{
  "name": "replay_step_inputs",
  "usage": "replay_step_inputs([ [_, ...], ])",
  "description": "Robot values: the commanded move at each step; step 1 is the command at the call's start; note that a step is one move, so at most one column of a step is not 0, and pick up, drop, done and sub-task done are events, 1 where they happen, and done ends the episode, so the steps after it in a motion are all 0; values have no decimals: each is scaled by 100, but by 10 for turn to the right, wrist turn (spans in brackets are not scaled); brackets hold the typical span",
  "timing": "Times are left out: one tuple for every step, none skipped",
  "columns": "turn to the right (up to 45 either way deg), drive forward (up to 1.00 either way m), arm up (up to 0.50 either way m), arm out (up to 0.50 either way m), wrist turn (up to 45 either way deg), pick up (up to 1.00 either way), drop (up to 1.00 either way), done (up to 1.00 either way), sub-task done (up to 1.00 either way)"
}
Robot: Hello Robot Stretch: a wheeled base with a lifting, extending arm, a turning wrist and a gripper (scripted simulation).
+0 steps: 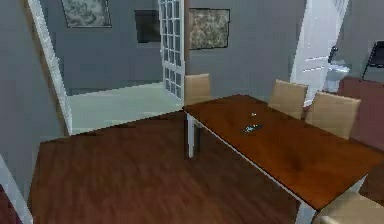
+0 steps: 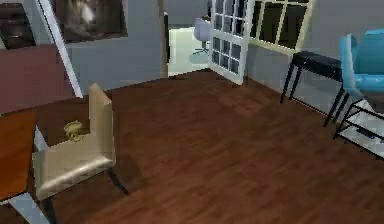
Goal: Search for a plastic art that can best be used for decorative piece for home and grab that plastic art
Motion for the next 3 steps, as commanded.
replay_step_inputs([
  [450, 0, 0, 0, 0, 0, 0, 0, 0],
  [420, 0, 0, 0, 0, 0, 0, 0, 0],
  [0, 100, 0, 0, 0, 0, 0, 0, 0],
])
